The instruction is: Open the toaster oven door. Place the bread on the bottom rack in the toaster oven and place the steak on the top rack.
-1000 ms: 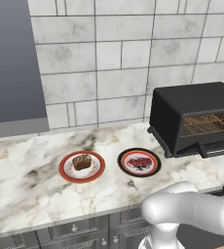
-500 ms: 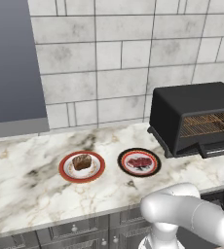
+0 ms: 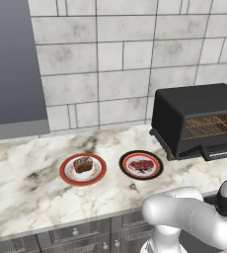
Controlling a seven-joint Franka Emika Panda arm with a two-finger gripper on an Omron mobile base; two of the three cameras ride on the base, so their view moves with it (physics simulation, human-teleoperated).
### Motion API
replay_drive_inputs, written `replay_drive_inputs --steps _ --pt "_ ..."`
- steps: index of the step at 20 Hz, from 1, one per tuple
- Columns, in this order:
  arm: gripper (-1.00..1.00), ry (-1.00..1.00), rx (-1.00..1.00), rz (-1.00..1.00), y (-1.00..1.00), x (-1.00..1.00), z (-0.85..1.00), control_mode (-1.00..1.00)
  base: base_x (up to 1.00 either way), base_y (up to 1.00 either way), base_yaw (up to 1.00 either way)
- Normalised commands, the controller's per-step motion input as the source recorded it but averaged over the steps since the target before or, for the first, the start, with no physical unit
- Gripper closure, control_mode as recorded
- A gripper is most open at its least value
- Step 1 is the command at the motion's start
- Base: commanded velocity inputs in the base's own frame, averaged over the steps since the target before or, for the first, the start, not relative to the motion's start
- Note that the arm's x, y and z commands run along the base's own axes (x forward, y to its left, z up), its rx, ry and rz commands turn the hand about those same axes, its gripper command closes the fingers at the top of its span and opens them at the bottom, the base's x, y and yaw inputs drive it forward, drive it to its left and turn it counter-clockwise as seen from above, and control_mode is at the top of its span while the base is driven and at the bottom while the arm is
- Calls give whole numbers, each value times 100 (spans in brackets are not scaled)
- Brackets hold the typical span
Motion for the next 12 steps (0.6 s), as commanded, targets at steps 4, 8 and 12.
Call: replay_drive_inputs --steps 4,8,12 --pt "100 4 -10 21 0 48 5 -100 0 0 0" --pt "100 0 -16 36 -13 38 -2 -100 0 0 0" --pt "100 5 -23 42 -12 25 -9 -100 0 0 0"
